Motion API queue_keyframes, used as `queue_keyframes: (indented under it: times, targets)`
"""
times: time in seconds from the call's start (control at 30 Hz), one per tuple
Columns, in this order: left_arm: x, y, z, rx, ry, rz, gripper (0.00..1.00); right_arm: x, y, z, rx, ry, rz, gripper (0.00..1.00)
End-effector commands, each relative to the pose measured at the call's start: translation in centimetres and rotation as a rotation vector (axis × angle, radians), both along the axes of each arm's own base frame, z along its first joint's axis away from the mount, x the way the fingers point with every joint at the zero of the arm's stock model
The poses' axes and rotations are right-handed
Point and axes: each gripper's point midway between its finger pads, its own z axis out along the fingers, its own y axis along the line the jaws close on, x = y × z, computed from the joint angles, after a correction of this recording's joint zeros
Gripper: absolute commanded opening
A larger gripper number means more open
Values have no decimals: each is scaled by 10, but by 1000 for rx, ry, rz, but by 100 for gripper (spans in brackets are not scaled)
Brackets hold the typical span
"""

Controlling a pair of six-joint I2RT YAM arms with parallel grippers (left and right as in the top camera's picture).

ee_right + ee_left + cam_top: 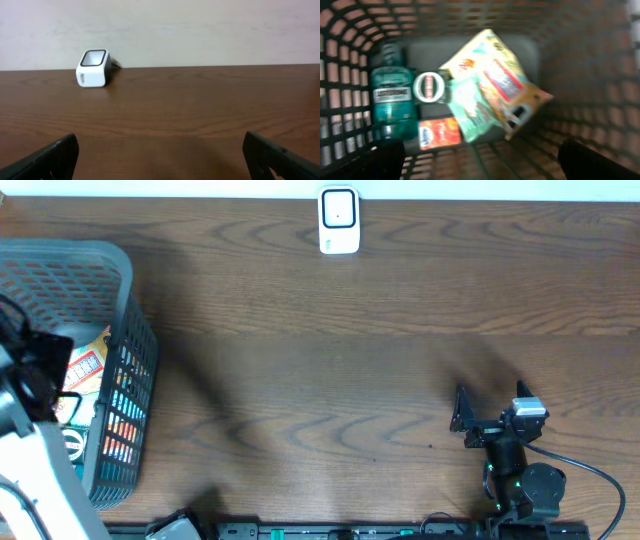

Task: Scan the item barcode
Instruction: 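Move the left gripper over the basket and reach down inside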

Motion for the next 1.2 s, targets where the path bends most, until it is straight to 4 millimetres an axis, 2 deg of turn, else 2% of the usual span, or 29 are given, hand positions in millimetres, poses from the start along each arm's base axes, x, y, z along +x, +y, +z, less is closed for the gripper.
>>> queue_keyframes:
  times: [0.0, 0.13, 0.23, 0.33, 0.53, 0.63, 0.77, 1.17]
  targets:
    - [-5, 22, -24, -60, 88, 69, 98, 0, 2, -1, 12, 1, 6, 99]
    - [-15, 38, -64, -144, 238, 99, 100, 0, 2, -1, 12, 1, 5, 99]
    - [-28, 45, -102, -239, 350, 143, 96, 0, 2, -1, 12, 1, 6, 99]
    - [-34, 51, -132, -307, 451, 115, 95, 0, 2, -1, 12, 1, 6, 99]
    - [-33, 55, -174, -400, 590, 24, 92, 0, 2, -1, 12, 1, 6, 99]
    - [-35, 56, -188, -426, 640, 21, 87, 0, 2, -1, 12, 1, 6, 99]
    - [-43, 61, -200, -425, 715, 26, 86, 0, 2, -1, 12, 1, 6, 99]
    - [-36, 74, -213, -381, 712, 20, 86, 0, 2, -1, 12, 1, 6, 99]
